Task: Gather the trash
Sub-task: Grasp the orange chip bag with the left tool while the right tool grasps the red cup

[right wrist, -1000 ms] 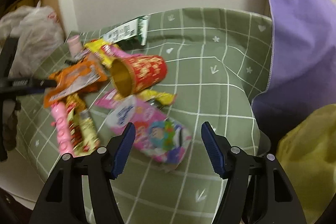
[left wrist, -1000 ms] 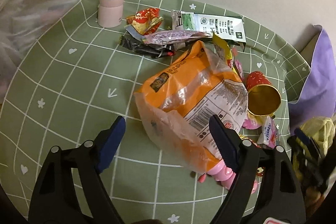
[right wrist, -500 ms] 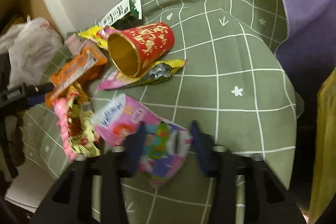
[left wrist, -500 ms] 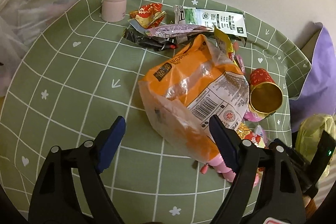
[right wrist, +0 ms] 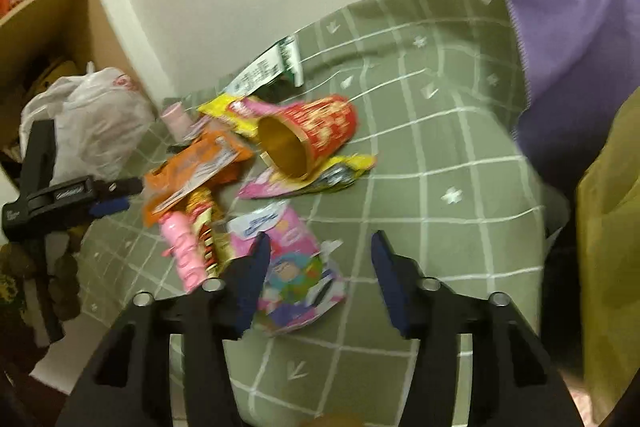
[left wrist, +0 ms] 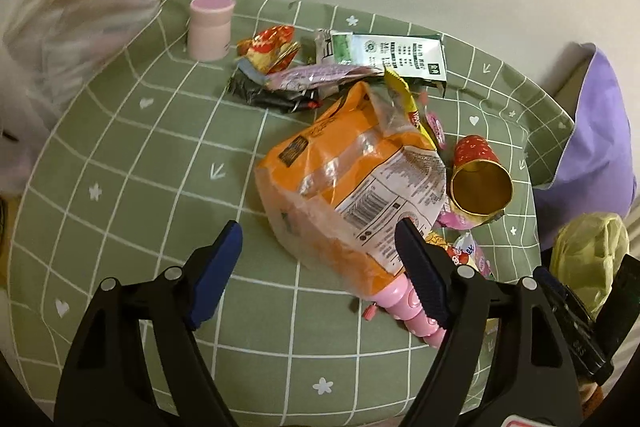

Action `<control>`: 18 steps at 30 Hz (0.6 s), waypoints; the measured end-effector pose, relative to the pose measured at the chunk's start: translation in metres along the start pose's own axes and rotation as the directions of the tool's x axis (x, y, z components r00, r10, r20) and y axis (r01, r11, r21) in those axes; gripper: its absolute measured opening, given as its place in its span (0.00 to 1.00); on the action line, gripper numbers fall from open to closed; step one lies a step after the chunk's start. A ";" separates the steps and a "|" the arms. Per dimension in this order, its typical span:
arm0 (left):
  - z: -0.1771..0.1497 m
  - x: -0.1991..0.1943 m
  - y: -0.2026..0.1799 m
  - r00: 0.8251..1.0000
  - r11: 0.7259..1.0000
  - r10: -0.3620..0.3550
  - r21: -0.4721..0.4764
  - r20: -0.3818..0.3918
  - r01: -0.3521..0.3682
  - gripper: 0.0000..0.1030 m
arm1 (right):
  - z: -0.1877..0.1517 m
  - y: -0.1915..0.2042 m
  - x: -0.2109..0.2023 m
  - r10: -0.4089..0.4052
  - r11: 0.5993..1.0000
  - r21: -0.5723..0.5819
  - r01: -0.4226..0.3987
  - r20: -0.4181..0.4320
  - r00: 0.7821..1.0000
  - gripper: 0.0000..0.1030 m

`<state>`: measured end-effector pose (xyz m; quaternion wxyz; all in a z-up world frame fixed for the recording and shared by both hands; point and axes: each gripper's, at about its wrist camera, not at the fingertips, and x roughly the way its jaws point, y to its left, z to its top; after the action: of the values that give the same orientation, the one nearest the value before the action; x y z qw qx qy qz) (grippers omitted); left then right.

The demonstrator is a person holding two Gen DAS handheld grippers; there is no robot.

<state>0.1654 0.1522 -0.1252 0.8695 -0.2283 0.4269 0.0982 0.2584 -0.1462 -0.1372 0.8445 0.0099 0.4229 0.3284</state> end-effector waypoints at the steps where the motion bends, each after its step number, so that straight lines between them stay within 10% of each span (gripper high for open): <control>1: 0.002 0.001 0.000 1.000 1.000 -0.004 0.001 -0.004 0.004 0.72 | 0.002 0.005 0.002 -0.006 1.000 -0.024 0.006 -0.006 1.000 0.48; 10: 0.005 -0.007 0.015 1.000 1.000 0.008 -0.019 -0.005 -0.009 0.62 | 0.059 0.036 0.042 -0.153 0.956 -0.233 0.179 0.123 0.980 0.47; 18: 0.005 -0.002 0.016 0.999 0.998 -0.042 -0.045 -0.007 0.041 0.62 | 0.085 0.027 0.062 -0.176 0.958 -0.217 0.186 0.067 0.982 0.05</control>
<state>0.1616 0.1686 -0.1260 0.8643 -0.2569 0.4232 0.0888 0.3319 -0.0679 -0.1185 0.8766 -0.1155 0.3627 0.2946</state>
